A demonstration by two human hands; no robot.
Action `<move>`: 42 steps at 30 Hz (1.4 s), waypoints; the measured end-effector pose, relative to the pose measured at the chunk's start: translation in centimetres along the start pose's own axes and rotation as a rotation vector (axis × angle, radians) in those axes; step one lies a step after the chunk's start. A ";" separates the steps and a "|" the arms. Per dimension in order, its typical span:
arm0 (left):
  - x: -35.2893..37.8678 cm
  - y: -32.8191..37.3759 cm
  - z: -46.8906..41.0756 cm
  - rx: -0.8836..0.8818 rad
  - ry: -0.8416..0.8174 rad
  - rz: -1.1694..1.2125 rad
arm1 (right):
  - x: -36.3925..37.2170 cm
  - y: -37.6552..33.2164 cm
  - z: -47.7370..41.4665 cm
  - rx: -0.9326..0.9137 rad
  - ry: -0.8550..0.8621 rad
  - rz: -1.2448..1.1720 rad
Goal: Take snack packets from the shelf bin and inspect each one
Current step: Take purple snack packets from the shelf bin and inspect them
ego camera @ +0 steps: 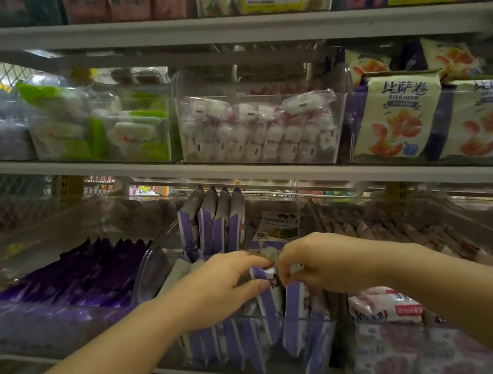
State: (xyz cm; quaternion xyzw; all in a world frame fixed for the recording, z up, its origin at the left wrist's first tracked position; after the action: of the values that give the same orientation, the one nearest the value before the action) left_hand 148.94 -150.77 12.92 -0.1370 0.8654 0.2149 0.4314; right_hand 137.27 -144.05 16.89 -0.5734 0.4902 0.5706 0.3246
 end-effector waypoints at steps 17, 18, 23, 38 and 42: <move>3.1 -0.2 -0.4 -0.049 -0.330 -0.108 | -1.0 0.5 1.6 0.076 0.414 -0.318; 3.2 -0.3 -0.3 -0.060 -0.344 -0.113 | -1.0 0.6 1.8 0.082 0.476 -0.351; 2.9 0.1 0.3 -0.094 -0.329 -0.121 | -2.7 0.7 3.5 0.122 0.736 -0.478; 0.0 2.6 8.8 -0.367 0.322 0.897 | 0.7 -8.6 11.3 -0.047 1.064 -0.703; 2.4 2.8 12.1 -0.311 0.206 1.291 | 6.2 -11.4 10.4 -0.006 0.902 -0.820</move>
State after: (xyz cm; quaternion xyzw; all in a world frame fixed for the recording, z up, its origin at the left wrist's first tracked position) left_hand 154.63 -142.51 5.18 0.3276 0.7696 0.5376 0.1068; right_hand 143.64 -132.02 7.29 -0.9015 0.3171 0.1013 0.2764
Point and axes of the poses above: each hand's wrist, its own z-axis away from the middle knuckle, its own x-axis out of the palm, y = z × x, the point moved 6 cm from there along -z, towards the middle knuckle, and after that the axes turned 1 degree about x, right-handed, at the moved point
